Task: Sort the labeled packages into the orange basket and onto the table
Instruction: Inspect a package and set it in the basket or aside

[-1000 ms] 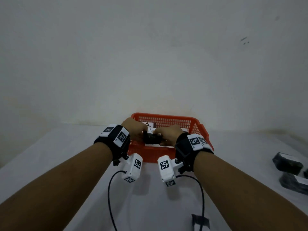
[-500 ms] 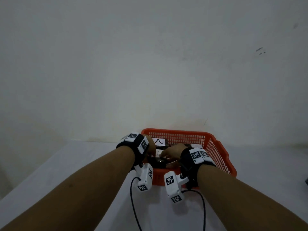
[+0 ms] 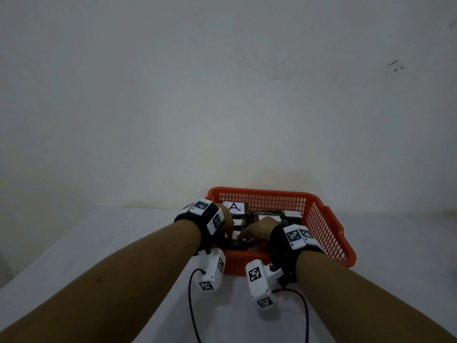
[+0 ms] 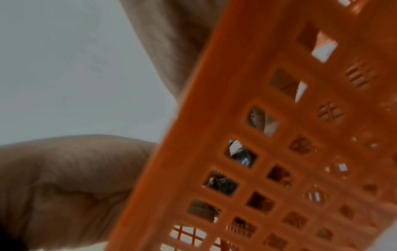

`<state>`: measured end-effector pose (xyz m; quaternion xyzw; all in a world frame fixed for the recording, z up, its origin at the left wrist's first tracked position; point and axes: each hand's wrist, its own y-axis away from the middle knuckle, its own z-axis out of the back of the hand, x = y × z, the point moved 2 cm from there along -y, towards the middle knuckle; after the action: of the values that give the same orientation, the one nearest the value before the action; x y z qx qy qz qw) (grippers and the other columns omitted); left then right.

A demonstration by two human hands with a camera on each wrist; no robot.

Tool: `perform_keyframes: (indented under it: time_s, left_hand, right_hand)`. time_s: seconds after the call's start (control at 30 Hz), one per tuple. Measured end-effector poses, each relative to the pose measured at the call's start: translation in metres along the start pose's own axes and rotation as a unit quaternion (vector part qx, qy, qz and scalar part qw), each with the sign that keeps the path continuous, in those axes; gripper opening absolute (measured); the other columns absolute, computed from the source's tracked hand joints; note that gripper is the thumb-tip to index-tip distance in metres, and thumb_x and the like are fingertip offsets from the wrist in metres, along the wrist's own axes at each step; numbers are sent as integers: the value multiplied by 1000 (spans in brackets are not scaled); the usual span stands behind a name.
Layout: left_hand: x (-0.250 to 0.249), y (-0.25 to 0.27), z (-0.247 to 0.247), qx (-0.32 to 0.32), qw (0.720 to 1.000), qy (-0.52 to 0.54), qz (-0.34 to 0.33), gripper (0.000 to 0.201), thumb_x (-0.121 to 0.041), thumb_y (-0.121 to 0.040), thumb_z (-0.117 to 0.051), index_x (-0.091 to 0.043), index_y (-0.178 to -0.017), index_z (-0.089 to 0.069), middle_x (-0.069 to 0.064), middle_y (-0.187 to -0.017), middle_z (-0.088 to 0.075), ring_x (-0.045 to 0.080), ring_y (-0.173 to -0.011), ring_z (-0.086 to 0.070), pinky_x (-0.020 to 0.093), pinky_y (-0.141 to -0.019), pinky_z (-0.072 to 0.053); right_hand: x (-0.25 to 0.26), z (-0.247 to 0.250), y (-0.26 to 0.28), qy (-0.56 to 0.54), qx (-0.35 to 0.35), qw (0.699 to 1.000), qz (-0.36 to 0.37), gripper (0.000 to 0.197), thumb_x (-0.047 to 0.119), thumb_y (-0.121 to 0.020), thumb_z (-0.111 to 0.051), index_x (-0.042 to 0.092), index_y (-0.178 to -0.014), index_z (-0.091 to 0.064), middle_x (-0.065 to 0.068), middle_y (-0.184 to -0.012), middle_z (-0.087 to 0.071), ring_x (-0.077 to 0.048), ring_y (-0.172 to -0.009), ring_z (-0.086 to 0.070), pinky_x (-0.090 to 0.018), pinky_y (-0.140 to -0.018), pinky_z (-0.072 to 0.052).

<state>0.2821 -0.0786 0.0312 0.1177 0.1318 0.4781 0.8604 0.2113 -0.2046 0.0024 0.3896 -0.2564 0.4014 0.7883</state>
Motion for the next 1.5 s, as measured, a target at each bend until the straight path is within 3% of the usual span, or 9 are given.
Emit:
perform_keyframes:
  time_s: [0.13, 0.23, 0.3, 0.4, 0.5, 0.63, 0.9, 1.4, 1.5]
  left_hand:
    - [0, -3, 2, -3, 998, 68, -7, 47, -24, -103, -62, -14, -149, -54, 9, -146, -61, 31, -127, -63, 32, -91, -55]
    - [-11, 12, 13, -60, 991, 120, 12, 38, -21, -98, -68, 1, -129, -66, 18, -127, -71, 31, -106, -72, 33, -75, -59]
    - [-19, 22, 19, -98, 985, 140, 18, 26, -27, -94, -71, -3, -105, -72, 16, -109, -75, 28, -92, -71, 37, -84, -61]
    - [-37, 41, 23, -178, 977, 116, -36, 30, -33, -93, -70, -10, -75, -68, 6, -76, -71, 22, -69, -67, 29, -63, -56]
    - [-58, 70, 17, -219, 964, 120, -93, 24, -32, -94, -68, -11, -93, -78, -1, -80, -72, 11, -63, -58, 16, -50, -40]
    - [-89, 107, -7, -221, 946, 171, -164, 25, -34, -94, -71, -15, -108, -79, -2, -101, -74, 8, -82, -63, 16, -63, -42]
    - [-141, 143, -59, -148, 951, 164, -216, 32, -37, -94, -73, -19, -121, -75, -3, -119, -73, 11, -105, -67, 26, -94, -54]
    - [-231, 150, -120, -112, 963, 67, -235, 58, -31, -92, -71, -7, -143, -55, 11, -141, -61, 27, -129, -57, 34, -106, -47]
    - [-251, 139, -123, -84, 970, 32, -227, 51, -31, -89, -73, -4, -130, -62, 14, -126, -66, 30, -116, -63, 37, -95, -54]
  right_hand:
    - [0, 8, 5, 15, -51, 998, 35, 28, 24, -84, -83, 4, -99, -70, -15, -103, -78, -29, -91, -77, -45, -87, -63]
    - [-3, 25, 25, 29, -87, 992, 86, 27, 22, -88, -77, -3, -97, -75, -22, -100, -77, -38, -90, -77, -52, -81, -64]
    - [-8, 40, 46, 57, -118, 983, 131, 29, 23, -91, -72, -5, -97, -77, -24, -99, -76, -39, -88, -74, -51, -78, -64]
    - [-22, 61, 81, 96, -164, 963, 192, 26, 31, -93, -71, 7, -103, -77, -13, -108, -75, -27, -95, -69, -39, -79, -57]
    - [-42, 80, 112, 125, -183, 951, 214, 31, 33, -90, -74, 22, -118, -68, 4, -112, -73, -13, -91, -64, -14, -64, -41]
    - [-80, 103, 154, 127, -203, 946, 219, 49, 33, -89, -74, 27, -135, -60, 4, -130, -67, -8, -100, -58, -5, -66, -33]
    - [-169, 127, 209, 163, -175, 956, 171, 65, 40, -89, -76, 33, -148, -48, 3, -153, -51, -14, -120, -59, -20, -87, -40]
    - [-242, 135, 203, 249, -147, 952, 97, 66, 26, -83, -82, 22, -143, -55, -5, -140, -60, -22, -124, -57, -22, -89, -39]
    - [-245, 141, 196, 262, -137, 952, 78, 66, 22, -85, -81, 17, -145, -53, -6, -145, -56, -24, -130, -54, -24, -98, -40]
